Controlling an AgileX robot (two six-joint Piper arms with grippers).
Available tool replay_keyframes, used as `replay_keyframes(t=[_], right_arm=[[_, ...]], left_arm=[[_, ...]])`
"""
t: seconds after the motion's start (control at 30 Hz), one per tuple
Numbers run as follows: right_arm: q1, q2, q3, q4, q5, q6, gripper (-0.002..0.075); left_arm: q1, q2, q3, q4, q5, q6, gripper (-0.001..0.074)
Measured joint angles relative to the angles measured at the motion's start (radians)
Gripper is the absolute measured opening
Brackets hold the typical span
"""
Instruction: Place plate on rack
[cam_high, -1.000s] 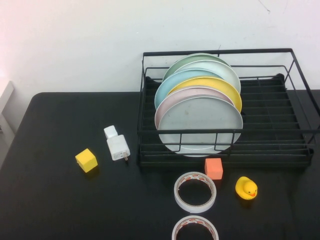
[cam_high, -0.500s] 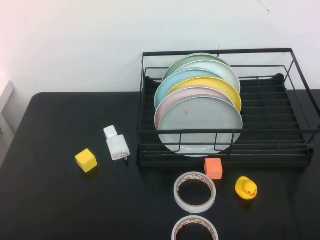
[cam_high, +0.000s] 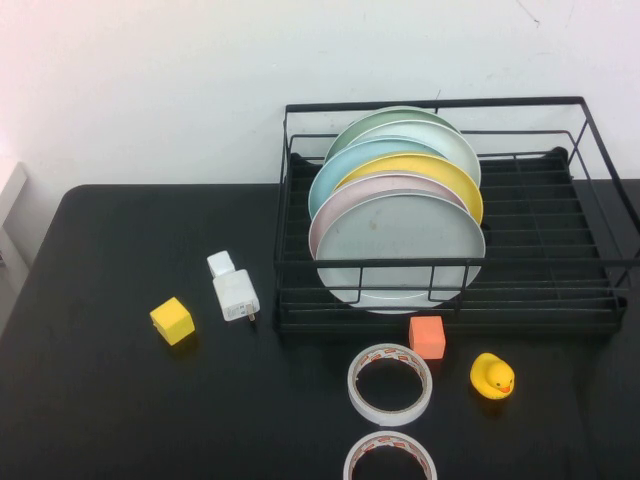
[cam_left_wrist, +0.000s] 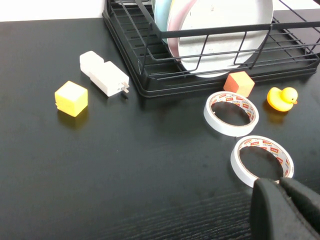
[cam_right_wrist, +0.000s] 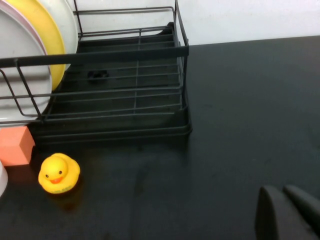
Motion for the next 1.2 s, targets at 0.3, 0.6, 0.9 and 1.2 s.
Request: replay_keyframes(t=[0.3,0.6,0.9,1.2], right_arm=[[0.000,0.000,0.000,0.000,0.000,0.000,-0.0002],[0.000,0.000,0.000,-0.002,0.000,0.000,-0.0002],[0.000,0.000,0.000,-0.002,0.000,0.000,-0.0002],[0.000,0.000,0.000,-0.002,0.000,0.000,-0.0002]], left_arm=[[0.000,0.000,0.000,0.000,0.000,0.000,-0.0001],[0.023,-0.012,0.061,0.127,-0.133,-0.019,-0.0001],[0.136,-0.032,0.298,0.212,-0.472,-0.135,-0.0001],[0.143,-0.032,0.481,0.220,-0.682,-0.188,-0.0001]])
